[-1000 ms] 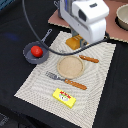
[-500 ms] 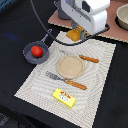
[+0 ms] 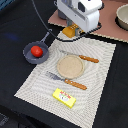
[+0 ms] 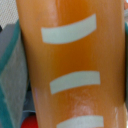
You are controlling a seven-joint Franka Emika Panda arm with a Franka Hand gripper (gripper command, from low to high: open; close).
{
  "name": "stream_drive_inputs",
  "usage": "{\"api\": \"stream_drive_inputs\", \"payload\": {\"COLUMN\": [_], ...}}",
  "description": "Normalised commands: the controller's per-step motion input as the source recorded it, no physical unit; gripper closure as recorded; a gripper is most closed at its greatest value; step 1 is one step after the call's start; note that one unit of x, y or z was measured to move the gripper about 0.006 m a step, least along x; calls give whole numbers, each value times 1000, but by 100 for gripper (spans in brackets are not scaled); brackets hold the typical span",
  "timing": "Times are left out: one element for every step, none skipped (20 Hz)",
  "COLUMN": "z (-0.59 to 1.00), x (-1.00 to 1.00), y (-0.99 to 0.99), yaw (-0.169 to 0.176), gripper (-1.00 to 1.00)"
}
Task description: Interact with the objects in diverse but meaningful ways.
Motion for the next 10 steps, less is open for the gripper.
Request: {"api": "stream_drive_inputs", "payload": {"z": [-294, -309, -351, -371, -414, -437, -466, -491, -486, -494], "x": [-291, -209, -177, -197, -254, -289, -306, -306, -300, -251], "y": [294, 280, 254, 251, 240, 226, 191, 174, 149, 137], "yaw": [0, 0, 0, 0, 0, 0, 0, 0, 0, 0], "gripper": [100, 100, 100, 100, 100, 100, 100, 100, 100, 100]}}
